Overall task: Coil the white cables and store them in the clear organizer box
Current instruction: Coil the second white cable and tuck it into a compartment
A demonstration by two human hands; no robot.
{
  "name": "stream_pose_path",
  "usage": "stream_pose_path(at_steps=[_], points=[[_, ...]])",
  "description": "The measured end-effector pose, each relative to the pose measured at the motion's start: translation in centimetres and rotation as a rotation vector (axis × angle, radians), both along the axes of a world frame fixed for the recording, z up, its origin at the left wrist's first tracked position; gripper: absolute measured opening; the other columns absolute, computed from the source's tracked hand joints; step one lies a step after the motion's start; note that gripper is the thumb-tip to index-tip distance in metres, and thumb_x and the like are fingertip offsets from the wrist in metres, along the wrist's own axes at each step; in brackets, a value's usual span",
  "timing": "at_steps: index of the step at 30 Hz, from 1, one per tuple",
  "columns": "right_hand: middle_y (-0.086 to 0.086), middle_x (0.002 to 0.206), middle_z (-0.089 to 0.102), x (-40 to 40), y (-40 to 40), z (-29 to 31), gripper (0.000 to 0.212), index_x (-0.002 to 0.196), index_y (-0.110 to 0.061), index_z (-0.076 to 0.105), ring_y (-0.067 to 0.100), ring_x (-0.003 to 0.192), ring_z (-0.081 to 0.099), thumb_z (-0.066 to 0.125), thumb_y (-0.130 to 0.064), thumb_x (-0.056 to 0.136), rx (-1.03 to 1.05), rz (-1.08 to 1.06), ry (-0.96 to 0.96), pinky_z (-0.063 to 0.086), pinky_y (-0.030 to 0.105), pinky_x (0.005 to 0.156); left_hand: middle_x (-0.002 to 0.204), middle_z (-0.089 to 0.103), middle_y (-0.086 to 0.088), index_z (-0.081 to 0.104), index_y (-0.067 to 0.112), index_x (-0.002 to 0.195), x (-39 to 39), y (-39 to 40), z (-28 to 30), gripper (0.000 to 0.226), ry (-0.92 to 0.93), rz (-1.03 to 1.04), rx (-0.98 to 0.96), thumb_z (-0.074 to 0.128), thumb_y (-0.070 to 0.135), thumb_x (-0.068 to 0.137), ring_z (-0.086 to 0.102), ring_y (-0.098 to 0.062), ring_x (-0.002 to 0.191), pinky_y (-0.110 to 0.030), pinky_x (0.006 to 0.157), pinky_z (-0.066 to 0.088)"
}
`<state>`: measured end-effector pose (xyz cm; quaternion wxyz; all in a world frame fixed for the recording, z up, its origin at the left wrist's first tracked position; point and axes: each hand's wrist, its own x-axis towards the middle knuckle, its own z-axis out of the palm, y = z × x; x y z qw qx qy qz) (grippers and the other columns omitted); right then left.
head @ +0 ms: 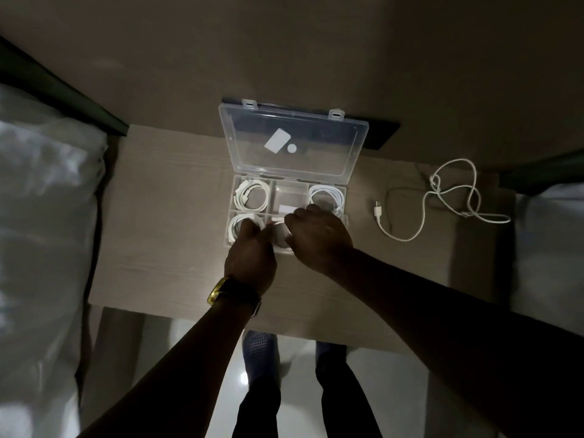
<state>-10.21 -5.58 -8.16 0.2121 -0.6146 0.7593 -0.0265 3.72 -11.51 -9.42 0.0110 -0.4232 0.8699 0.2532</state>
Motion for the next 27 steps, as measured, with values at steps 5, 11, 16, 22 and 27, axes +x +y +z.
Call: stream_pose_path(at_steps=[5,11,16,22,27], points=[[0.006,0.095,0.068,-1.6,3.0,0.4,0.022,0.094,-0.017,0.064,0.030,0.094,0.060,0.048,-0.030,0.090,-0.167,-0.190,-0.153,0.050,0.039,0.079,0.104,0.059,-0.016,0.060,0.012,0.127,0.9,0.2,0.1,0.040,0.102,0.032,-0.021,0.057,0.005,0.088,0.061,-0.034,0.089,-0.039,0.066,0.052],[0.017,0.117,0.063,-7.4,8.2,-0.7,0.039,0.123,-0.008,0.058,0.038,0.112,0.054,0.055,-0.021,0.087,0.029,-0.428,0.146,0.041,0.046,0.098,0.104,0.063,-0.011,0.066,0.013,0.114,0.2,0.7,1.1,0.030,0.230,0.073,-0.079,0.060,0.005,0.086,0.062,-0.027,0.091,-0.037,0.068,0.054],[0.012,0.114,0.061,-9.0,13.8,0.2,0.042,0.133,-0.015,0.053,0.035,0.097,0.061,0.043,-0.008,0.092,0.207,-0.156,0.024,0.045,0.039,0.085,0.107,0.066,-0.008,0.066,0.016,0.112,-4.0,3.8,2.9,0.028,0.455,-0.140,0.062,0.063,0.012,0.084,0.058,-0.019,0.097,-0.027,0.086,0.048],[0.006,0.105,0.066,-9.0,17.8,2.2,0.025,0.110,-0.015,0.065,0.030,0.089,0.066,0.062,-0.007,0.087,-0.079,-0.109,-0.111,0.055,0.037,0.069,0.148,0.042,-0.011,0.039,0.013,0.143,-8.9,9.0,2.1,0.073,0.204,-0.454,0.283,0.073,0.018,0.079,0.037,-0.027,0.136,-0.033,0.111,0.030],[0.022,0.116,0.068,-9.4,18.8,-0.7,0.045,0.124,-0.005,0.064,0.044,0.106,0.064,0.047,-0.005,0.083,0.056,-0.009,0.060,0.049,0.057,0.096,0.132,0.055,-0.012,0.054,0.013,0.128,-9.5,10.8,0.6,0.055,0.129,-0.445,0.331,0.069,0.008,0.076,0.048,-0.032,0.123,-0.042,0.101,0.044]])
